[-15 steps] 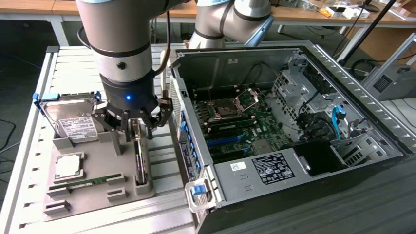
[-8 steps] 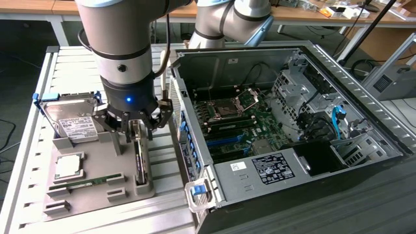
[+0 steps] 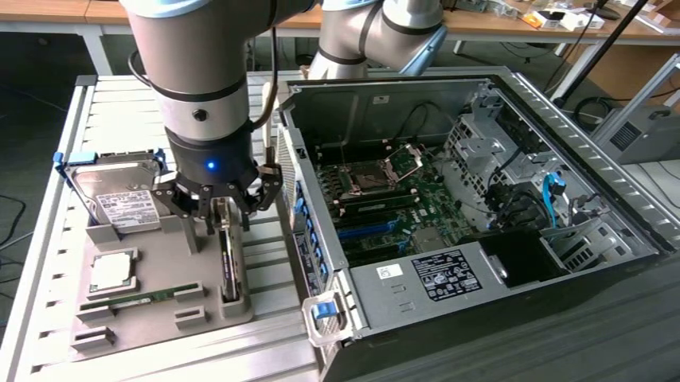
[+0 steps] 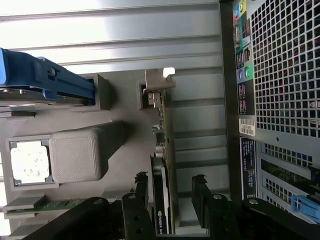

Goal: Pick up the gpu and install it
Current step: 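Pick up the gpu and move the gpu toward the slot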

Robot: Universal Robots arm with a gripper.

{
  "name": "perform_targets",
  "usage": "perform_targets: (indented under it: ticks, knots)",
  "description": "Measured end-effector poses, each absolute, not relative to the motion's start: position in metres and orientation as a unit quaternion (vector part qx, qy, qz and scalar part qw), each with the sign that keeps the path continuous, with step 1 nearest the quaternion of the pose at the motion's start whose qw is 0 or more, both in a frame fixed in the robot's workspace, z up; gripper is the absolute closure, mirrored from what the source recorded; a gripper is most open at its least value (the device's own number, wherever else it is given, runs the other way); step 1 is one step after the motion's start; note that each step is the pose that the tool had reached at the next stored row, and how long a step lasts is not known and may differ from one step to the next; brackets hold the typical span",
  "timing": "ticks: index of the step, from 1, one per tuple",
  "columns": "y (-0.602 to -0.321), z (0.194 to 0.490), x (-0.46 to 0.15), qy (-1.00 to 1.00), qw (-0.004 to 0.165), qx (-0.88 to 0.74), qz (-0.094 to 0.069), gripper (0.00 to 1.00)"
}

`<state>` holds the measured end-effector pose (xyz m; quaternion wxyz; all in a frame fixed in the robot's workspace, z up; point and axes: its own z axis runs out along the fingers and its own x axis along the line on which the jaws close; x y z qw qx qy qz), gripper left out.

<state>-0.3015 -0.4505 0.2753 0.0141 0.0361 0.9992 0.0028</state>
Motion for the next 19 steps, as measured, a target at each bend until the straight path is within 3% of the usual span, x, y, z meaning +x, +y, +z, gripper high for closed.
perform_targets:
  ticks: [19]
  knots:
    - [-0.4505, 0.2672, -0.3015, 0.999, 0.014, 0.036, 0.003, 0.52]
